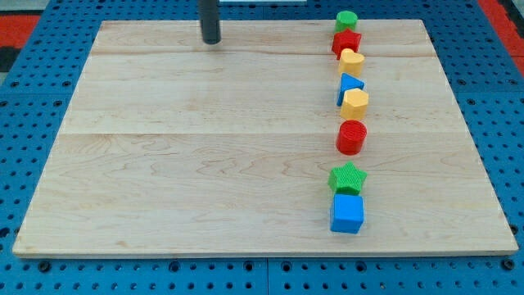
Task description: Move your arm towards blue cube
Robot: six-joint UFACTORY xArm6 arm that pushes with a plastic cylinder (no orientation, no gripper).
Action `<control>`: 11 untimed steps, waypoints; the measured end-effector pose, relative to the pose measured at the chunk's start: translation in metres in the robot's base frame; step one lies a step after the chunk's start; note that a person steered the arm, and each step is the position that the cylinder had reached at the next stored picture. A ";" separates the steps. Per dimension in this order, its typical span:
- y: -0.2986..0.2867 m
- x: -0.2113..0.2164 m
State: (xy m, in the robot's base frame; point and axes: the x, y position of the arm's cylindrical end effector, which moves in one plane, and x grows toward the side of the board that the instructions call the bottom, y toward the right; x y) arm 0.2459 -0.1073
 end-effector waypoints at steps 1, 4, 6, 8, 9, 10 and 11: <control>-0.036 0.024; 0.054 0.209; 0.078 0.291; 0.125 0.325; 0.134 0.325; 0.146 0.325; 0.157 0.327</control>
